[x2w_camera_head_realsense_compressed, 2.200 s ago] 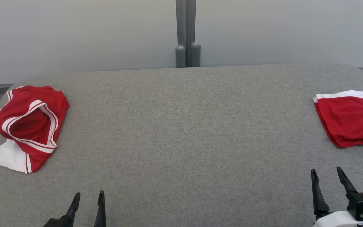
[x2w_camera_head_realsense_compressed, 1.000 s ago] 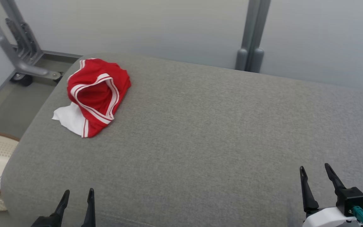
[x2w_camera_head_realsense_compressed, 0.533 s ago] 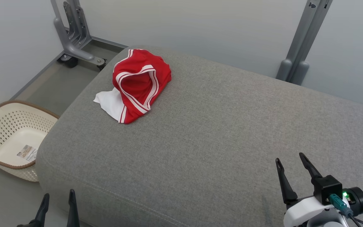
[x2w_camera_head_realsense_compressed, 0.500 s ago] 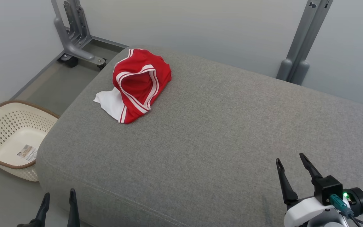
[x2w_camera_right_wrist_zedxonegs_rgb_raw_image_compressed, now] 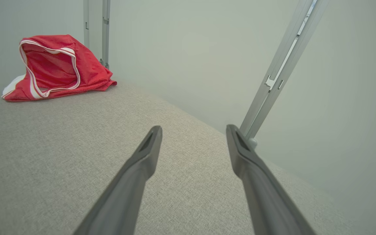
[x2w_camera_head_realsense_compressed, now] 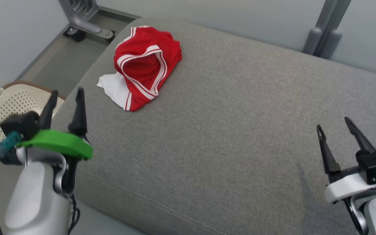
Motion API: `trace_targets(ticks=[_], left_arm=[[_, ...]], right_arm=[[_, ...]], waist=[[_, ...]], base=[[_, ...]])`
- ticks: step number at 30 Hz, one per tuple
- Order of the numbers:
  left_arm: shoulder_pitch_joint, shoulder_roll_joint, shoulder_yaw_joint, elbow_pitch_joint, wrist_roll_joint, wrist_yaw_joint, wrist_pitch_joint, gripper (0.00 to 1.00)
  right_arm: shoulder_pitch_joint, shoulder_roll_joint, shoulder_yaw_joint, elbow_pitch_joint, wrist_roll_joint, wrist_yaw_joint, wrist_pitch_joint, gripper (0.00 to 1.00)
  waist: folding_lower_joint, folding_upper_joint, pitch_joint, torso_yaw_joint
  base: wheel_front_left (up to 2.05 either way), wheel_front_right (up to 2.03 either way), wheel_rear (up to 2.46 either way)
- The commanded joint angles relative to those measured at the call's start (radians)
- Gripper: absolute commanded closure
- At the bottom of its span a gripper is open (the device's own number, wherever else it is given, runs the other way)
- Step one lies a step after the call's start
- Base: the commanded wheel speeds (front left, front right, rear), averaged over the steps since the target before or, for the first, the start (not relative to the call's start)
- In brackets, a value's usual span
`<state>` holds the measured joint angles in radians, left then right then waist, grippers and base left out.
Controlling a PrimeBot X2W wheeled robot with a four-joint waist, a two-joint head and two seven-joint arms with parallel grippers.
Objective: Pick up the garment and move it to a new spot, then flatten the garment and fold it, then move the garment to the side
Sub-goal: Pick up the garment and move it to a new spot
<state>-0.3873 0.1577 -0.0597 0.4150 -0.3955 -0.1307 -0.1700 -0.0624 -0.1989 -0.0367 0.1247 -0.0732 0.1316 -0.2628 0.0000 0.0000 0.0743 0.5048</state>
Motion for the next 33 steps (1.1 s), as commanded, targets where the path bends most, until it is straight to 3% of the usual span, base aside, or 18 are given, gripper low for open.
trace_targets(ticks=[1,6,12,24,25,26,27,33], left_arm=[[-0.095,0.002,0.0,0.035,-0.039,0.001,0.009,0.0],[-0.329,0.053,-0.023,0.214,-0.101,0.001,0.047,0.0],[-0.496,0.082,-0.022,0.412,-0.229,0.001,0.096,0.0],[-0.577,0.123,-0.066,0.638,-0.343,0.001,0.072,0.0],[-0.576,0.123,-0.075,0.641,-0.351,0.001,0.068,0.21],[-0.575,0.124,-0.084,0.644,-0.361,0.001,0.066,0.64],[-0.573,0.124,-0.093,0.643,-0.369,0.001,0.061,1.0],[-0.556,0.146,-0.198,0.576,-0.384,0.001,0.048,1.0]], right_arm=[[-0.043,-0.028,-0.001,-0.017,-0.007,-0.002,-0.003,0.0],[-0.1,-0.079,-0.005,-0.06,-0.008,-0.002,-0.003,0.0],[-0.079,-0.091,-0.003,-0.101,-0.012,-0.002,-0.003,0.0],[-0.009,-0.087,-0.037,-0.174,-0.005,-0.002,-0.003,0.0],[-0.006,-0.086,-0.039,-0.175,-0.005,-0.002,-0.003,0.0],[-0.005,-0.085,-0.039,-0.173,-0.005,-0.002,-0.003,0.0],[-0.006,-0.081,-0.039,-0.171,-0.005,-0.002,-0.003,0.0],[-0.016,-0.06,-0.029,-0.153,-0.001,-0.002,-0.003,0.0]], waist=[[0.0,0.0,0.279,-0.098],[0.0,0.0,0.41,-0.156],[0.0,0.0,0.469,-0.217],[0.0,0.0,0.479,-0.263],[0.0,0.0,0.479,-0.263],[0.0,0.0,0.477,-0.262],[0.0,0.0,0.474,-0.261],[0.0,0.0,0.433,-0.258]], base=[[0.0,0.0,0.0],[0.0,0.0,0.0],[0.0,0.0,0.0],[0.0,0.0,0.0],[0.0,0.0,0.0],[0.0,0.0,0.0],[0.0,0.0,0.0],[0.0,0.0,0.0]])
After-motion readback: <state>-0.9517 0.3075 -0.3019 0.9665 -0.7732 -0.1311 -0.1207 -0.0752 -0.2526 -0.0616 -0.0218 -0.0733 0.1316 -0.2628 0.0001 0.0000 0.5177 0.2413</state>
